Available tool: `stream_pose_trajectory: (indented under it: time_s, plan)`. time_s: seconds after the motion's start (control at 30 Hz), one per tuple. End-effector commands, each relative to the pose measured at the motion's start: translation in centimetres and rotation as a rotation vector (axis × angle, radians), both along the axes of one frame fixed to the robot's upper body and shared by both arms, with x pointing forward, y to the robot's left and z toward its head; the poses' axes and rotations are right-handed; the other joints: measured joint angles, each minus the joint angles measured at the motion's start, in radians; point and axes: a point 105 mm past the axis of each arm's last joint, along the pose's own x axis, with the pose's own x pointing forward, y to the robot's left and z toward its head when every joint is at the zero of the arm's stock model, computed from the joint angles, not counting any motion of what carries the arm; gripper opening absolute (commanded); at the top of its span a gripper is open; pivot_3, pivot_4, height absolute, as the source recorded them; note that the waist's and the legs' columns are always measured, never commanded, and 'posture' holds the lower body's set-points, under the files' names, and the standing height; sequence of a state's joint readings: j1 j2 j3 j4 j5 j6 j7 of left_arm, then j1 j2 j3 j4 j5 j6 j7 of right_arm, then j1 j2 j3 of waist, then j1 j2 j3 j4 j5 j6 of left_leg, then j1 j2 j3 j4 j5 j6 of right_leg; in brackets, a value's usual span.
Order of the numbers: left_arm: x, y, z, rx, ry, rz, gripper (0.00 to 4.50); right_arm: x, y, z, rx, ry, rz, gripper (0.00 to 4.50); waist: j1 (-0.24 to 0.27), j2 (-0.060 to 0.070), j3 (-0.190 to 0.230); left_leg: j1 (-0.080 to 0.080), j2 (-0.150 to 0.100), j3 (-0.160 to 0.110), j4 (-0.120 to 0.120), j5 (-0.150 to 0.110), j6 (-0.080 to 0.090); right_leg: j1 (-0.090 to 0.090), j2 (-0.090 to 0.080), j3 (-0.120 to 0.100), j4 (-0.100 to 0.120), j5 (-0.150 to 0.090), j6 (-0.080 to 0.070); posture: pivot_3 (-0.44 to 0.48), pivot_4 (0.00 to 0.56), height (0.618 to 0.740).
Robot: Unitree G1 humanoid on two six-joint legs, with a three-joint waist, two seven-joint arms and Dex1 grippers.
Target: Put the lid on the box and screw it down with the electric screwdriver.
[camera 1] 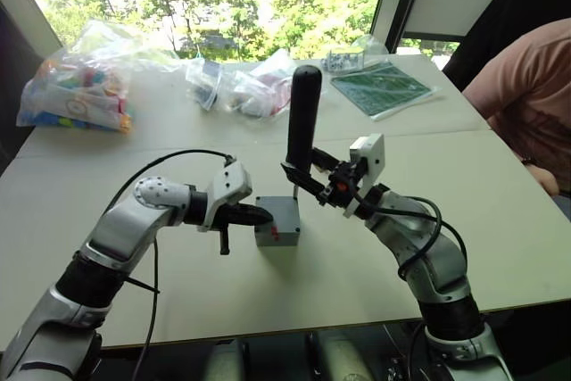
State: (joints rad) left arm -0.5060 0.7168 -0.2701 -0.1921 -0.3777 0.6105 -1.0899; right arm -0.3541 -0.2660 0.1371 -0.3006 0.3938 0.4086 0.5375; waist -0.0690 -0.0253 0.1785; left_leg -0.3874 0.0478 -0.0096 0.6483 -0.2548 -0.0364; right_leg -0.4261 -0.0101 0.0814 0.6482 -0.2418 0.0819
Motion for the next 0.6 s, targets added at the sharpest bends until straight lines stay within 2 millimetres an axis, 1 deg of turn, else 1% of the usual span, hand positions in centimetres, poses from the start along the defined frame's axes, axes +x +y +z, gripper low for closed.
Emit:
stream_pose_trajectory:
  time_s: [0.03, 0.6]
  plan:
    - [-0.1, 0.4, -0.8, 0.029, 0.028, 0.012, 0.0, -0.1, 0.5, -3.8, -0.059, 0.151, 0.015, 1.78, 0.0, -0.001, -0.001, 0.0, 0.0, 0.0, 0.0, 0.0, 0.0, 0.0, 0.0, 0.0, 0.0, 0.0, 0.0, 0.0, 0.15, 0.74]
    - [-0.4, 0.3, -1.4, 0.04, 0.04, 0.024, 0.0, 0.9, 0.0, -4.8, -0.045, 0.189, -0.041, 1.78, -0.001, -0.001, -0.014, 0.002, 0.0, 0.0, -0.002, 0.0, 0.0, 0.001, 0.0, 0.0, 0.0, -0.001, -0.001, 0.0, 0.15, 0.74]
